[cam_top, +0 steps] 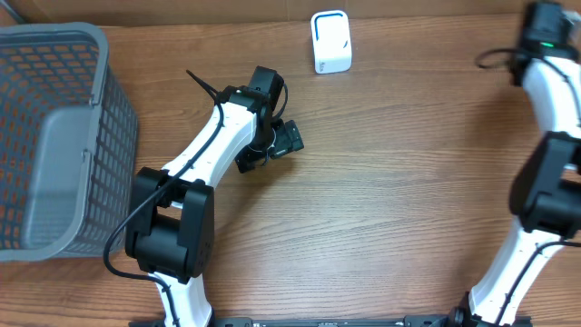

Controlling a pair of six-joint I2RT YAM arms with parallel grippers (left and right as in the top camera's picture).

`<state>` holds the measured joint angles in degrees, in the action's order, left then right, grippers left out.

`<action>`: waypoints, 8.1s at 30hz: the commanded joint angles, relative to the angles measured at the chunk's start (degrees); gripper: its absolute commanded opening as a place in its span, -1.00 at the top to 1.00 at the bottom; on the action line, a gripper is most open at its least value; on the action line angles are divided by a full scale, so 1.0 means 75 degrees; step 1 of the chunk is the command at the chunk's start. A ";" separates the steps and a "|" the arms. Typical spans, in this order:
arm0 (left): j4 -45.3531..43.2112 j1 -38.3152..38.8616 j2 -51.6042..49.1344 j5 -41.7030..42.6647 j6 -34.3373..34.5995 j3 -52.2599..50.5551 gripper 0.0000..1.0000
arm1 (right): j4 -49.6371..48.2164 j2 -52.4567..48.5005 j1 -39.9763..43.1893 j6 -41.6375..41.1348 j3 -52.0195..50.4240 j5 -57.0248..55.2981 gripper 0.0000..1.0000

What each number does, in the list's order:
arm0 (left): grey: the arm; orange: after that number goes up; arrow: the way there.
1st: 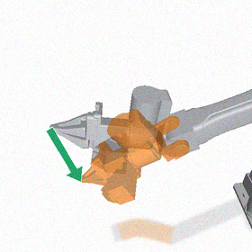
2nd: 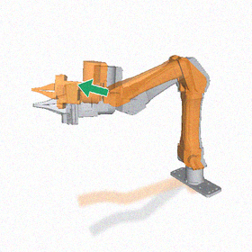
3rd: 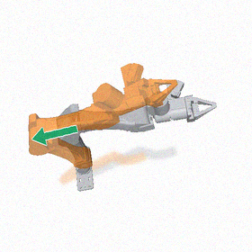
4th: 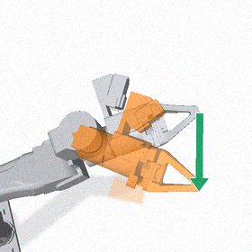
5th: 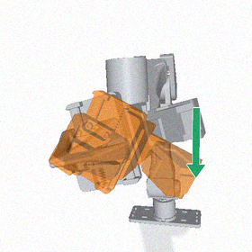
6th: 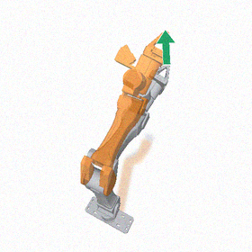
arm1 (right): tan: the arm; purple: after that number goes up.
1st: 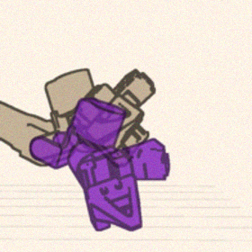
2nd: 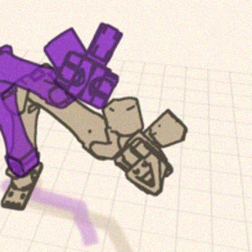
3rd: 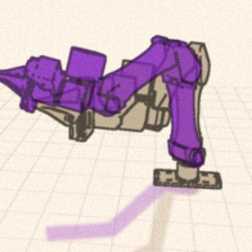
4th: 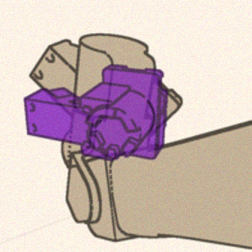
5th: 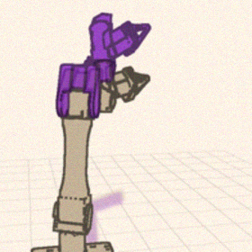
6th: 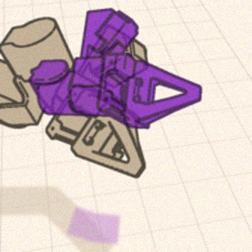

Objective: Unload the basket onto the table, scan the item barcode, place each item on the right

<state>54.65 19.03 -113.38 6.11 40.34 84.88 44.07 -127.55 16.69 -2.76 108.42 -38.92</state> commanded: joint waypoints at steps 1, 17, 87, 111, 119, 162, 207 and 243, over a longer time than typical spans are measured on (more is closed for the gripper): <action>0.0015 0.0015 0.0032 -0.0102 -0.0064 -0.0012 -1.00 | 0.0629 0.0332 0.0565 -0.2136 0.0096 0.1816 0.93; 0.0015 0.0015 0.0032 -0.0102 -0.0064 -0.0012 -1.00 | 0.2256 0.0740 0.2419 -0.3410 0.0096 0.5123 0.93; 0.0015 0.0015 0.0032 -0.0102 -0.0064 -0.0012 -0.99 | 0.4607 0.9160 -0.0318 -0.3209 -0.3375 0.5709 -1.00; 0.0015 0.0015 0.0032 -0.0102 -0.0064 -0.0012 -1.00 | 0.2792 1.1150 -0.0530 -0.3022 -0.7379 0.7985 -0.99; 0.0015 0.0015 0.0032 -0.0102 -0.0064 -0.0012 -0.99 | 0.2821 1.0914 -0.0530 -0.2958 -0.7379 0.7944 -1.00; 0.0015 0.0015 0.0032 -0.0102 -0.0064 -0.0012 -0.99 | -0.5228 1.6256 -0.2862 -0.0956 -1.3522 0.6965 -1.00; 0.0015 0.0015 0.0032 -0.0102 -0.0064 -0.0012 -0.99 | -0.5257 1.6984 -0.1874 0.0385 -1.4396 0.5802 -1.00; 0.0015 0.0015 0.0032 -0.0102 -0.0064 -0.0012 -1.00 | -0.5211 1.6984 -0.1880 0.0810 -1.4391 0.5365 -1.00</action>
<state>54.65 19.03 -113.38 5.74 40.34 84.82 5.15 -0.84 2.55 2.61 1.06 2.83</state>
